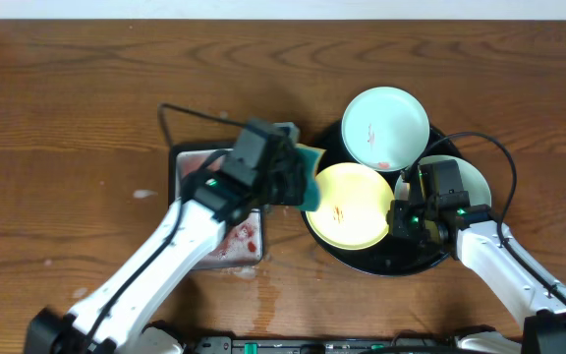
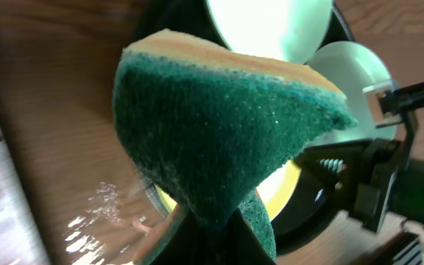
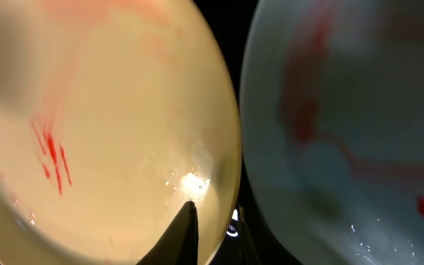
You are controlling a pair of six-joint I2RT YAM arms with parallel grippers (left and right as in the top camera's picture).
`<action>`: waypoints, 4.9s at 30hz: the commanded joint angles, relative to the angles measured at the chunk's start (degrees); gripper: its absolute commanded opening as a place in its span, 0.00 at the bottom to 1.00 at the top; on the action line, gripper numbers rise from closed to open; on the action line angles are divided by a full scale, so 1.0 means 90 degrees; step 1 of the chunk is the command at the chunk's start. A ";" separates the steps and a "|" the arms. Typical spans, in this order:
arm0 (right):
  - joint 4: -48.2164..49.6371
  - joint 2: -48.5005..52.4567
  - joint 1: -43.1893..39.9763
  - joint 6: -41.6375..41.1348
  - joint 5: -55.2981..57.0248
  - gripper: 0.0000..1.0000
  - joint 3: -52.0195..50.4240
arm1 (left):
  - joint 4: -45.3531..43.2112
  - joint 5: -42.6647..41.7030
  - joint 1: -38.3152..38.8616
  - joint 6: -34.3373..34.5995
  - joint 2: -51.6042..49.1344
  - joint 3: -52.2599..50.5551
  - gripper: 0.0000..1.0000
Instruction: Clean dirty plates on tray and stack at the side
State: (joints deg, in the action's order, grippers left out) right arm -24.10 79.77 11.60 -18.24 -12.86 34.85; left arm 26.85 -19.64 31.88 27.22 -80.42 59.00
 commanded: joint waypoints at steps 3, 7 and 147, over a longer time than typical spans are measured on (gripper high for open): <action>0.0053 0.0255 0.0058 -0.0872 0.0090 0.16 0.0029 | -0.0109 -0.0073 0.0376 0.0325 -0.0950 0.0814 0.07; 0.0284 0.0624 0.0092 -0.0947 0.0041 0.02 0.0029 | 0.0002 -0.0073 0.0644 0.0117 -0.1549 0.1377 0.07; 0.0374 -0.2038 0.5348 0.4012 0.9979 0.01 0.1163 | 0.4777 0.2181 -0.1372 -0.0068 0.2438 0.1819 0.84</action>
State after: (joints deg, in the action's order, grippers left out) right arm -21.28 61.76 59.33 15.55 73.14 44.14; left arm 69.69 -0.05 19.66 26.96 -58.17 75.02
